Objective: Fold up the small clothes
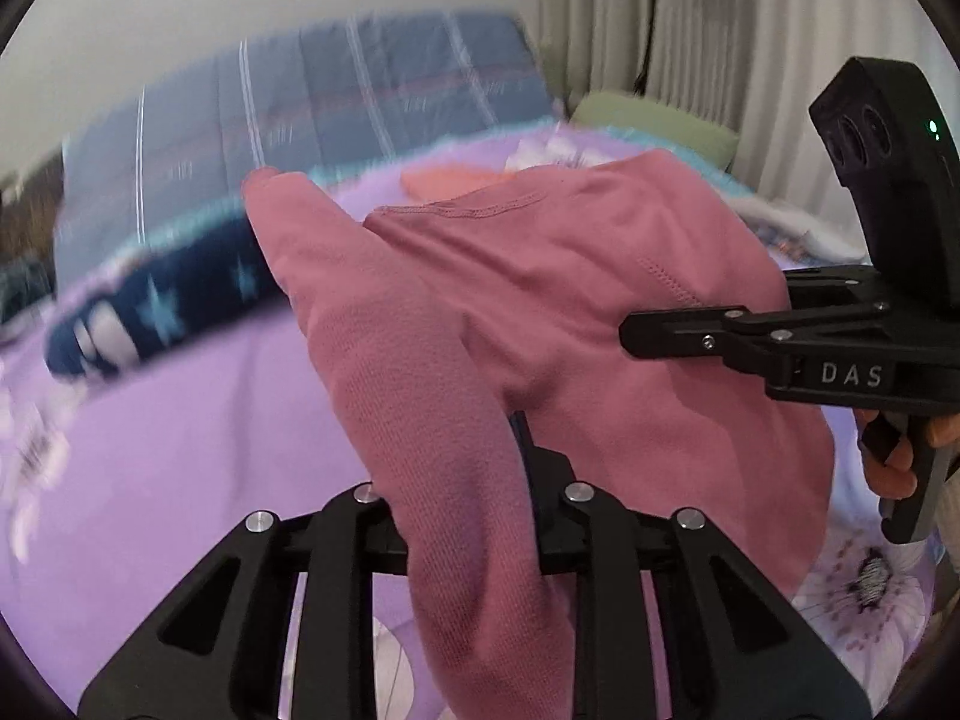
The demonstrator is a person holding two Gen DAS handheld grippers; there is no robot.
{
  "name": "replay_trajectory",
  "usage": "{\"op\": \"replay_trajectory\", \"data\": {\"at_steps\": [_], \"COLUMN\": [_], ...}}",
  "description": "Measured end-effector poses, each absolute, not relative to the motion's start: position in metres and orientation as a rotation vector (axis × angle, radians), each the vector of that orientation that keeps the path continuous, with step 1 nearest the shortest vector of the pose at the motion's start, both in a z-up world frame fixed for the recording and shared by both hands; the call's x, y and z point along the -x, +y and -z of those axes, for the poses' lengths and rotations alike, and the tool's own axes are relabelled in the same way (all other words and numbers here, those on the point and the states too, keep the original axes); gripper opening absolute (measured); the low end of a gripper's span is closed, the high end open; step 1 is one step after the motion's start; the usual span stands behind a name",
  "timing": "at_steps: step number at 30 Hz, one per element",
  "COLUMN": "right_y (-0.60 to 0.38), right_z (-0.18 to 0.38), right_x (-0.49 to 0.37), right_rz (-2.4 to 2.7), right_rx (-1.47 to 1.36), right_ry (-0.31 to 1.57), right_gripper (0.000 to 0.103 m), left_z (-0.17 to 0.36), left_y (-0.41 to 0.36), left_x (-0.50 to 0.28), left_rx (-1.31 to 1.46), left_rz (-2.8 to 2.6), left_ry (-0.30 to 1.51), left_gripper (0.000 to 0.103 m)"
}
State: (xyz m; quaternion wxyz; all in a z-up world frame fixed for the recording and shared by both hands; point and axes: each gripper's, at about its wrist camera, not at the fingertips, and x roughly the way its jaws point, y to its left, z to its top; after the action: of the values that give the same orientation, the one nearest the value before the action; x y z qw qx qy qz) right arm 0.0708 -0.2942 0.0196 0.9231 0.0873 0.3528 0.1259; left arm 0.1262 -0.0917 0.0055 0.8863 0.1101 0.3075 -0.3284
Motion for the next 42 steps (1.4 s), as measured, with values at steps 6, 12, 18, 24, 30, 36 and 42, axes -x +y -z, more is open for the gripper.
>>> {"op": "replay_trajectory", "data": {"at_steps": [6, 12, 18, 24, 30, 36, 42], "right_y": [-0.308, -0.337, -0.382, -0.419, -0.452, -0.468, -0.468], "right_z": [-0.078, -0.115, -0.149, -0.169, -0.154, -0.120, -0.085], "right_x": [-0.029, -0.028, -0.091, -0.160, -0.222, -0.273, -0.316], "right_rz": [-0.197, -0.097, 0.024, 0.100, 0.131, 0.155, 0.177], "right_rx": [-0.138, -0.096, -0.096, -0.085, -0.131, -0.142, -0.133], "right_ry": [0.528, 0.429, 0.416, 0.390, 0.415, 0.467, 0.500], "right_gripper": [0.019, 0.019, 0.019, 0.019, 0.019, 0.019, 0.019], "left_z": [-0.066, -0.107, -0.143, -0.166, -0.161, -0.134, -0.100], "left_y": [-0.108, -0.143, -0.191, -0.238, -0.272, -0.298, -0.312], "left_x": [-0.097, -0.112, -0.170, -0.236, -0.287, -0.326, -0.368], "left_rx": [-0.294, -0.340, -0.359, -0.387, -0.426, -0.486, -0.514], "left_rz": [0.687, 0.711, 0.722, 0.686, 0.662, 0.628, 0.574], "left_ry": [0.464, 0.402, 0.354, 0.336, 0.353, 0.373, 0.416], "left_gripper": [0.024, 0.024, 0.024, 0.024, 0.024, 0.025, 0.025]}}
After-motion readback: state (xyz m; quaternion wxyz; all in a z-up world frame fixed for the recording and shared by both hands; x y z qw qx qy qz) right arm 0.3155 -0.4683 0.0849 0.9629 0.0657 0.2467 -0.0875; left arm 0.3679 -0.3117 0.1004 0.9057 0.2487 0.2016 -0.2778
